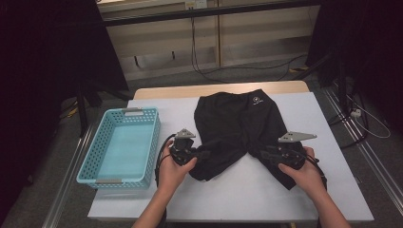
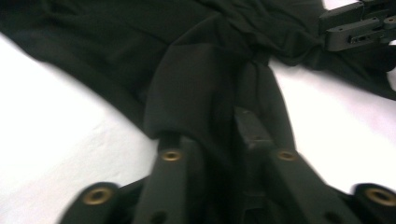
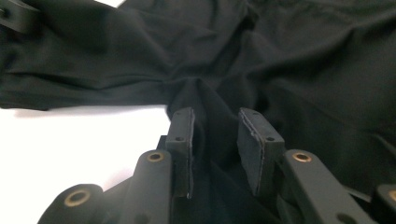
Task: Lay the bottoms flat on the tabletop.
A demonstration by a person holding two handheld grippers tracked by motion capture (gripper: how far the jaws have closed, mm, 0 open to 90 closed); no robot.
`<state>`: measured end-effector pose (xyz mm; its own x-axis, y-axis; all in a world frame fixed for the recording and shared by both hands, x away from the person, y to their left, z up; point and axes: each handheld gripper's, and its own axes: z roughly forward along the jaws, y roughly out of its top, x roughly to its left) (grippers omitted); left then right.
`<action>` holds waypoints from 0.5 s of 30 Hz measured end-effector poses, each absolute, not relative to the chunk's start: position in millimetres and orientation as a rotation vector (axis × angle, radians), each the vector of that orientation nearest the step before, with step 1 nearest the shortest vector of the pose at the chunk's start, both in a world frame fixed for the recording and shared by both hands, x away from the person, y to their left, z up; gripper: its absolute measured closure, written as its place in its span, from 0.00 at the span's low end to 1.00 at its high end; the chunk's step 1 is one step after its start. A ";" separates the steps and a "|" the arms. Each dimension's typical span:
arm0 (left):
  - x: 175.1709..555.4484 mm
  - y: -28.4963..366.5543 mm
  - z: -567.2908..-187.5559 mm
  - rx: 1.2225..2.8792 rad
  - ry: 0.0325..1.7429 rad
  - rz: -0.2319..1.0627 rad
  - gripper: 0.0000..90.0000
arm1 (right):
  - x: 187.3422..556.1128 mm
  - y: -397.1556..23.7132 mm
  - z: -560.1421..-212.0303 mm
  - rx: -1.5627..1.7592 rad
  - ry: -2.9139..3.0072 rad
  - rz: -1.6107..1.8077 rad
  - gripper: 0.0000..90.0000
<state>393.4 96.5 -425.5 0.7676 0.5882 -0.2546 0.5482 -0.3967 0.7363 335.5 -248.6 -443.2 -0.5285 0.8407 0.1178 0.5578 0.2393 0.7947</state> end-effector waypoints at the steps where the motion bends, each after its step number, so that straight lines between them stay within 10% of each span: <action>1: 393.4 96.5 -425.5 2.083 0.848 0.058 0.72 | 335.5 -248.6 -443.2 1.293 2.184 1.183 0.73; 15: 390.9 82.8 -415.7 2.074 0.758 0.108 0.24 | 299.6 -255.5 -435.2 1.215 2.253 1.159 0.78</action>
